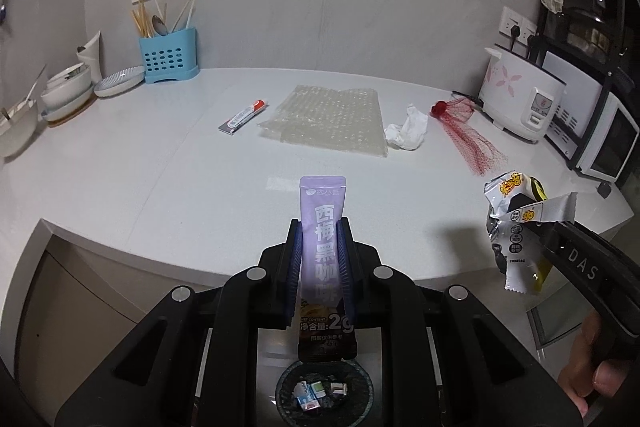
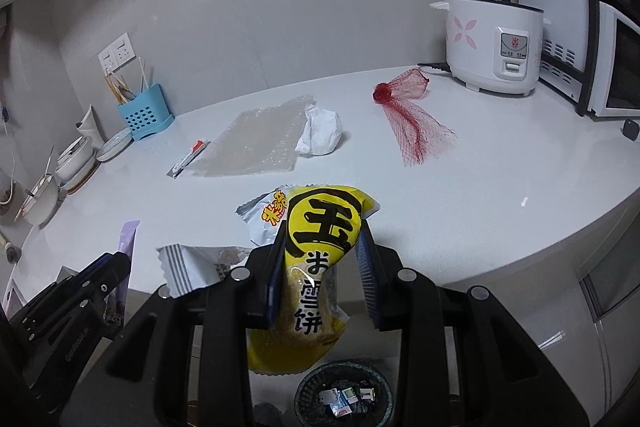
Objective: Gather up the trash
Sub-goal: 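Carry the snack stick and snack bag down over the wastebasket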
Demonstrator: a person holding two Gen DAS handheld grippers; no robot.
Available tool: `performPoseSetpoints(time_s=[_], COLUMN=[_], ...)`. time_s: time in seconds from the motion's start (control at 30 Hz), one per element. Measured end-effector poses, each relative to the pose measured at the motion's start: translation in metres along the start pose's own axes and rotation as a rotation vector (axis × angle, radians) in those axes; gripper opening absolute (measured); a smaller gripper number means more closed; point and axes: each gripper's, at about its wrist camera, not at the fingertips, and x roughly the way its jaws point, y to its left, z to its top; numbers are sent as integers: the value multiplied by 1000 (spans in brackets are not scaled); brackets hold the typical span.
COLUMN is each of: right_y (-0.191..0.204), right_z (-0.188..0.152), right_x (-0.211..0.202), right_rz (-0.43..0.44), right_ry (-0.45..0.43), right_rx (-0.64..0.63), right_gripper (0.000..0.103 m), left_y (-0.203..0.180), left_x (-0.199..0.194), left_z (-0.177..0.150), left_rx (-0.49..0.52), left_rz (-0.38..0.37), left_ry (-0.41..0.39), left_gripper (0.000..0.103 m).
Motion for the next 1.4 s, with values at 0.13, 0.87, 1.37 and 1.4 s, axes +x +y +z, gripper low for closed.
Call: performPoseSetpoints(time_s=[0.13,0.87,1.37,1.4], right_y=[4,13,1,-1], right_z=[-17,-133,-214,-220], right_x=[-18,-49,9,15], right_rz=[10,37,52,50], right_ry=[-25,-75,23,34], right_rx=[-19,-128,-121,-121], right_gripper=[31,30,30,30], left_y=[-2,16,30,30], left_x=[-24,-58,5,12], left_z=[-17,-127,-208,-213], left_rx=[3,-8,-30,-33], left_rz=[-14,-59,-82,-83], left_ry=[-30,-61,30,37], left_gripper=[17,17,17,17])
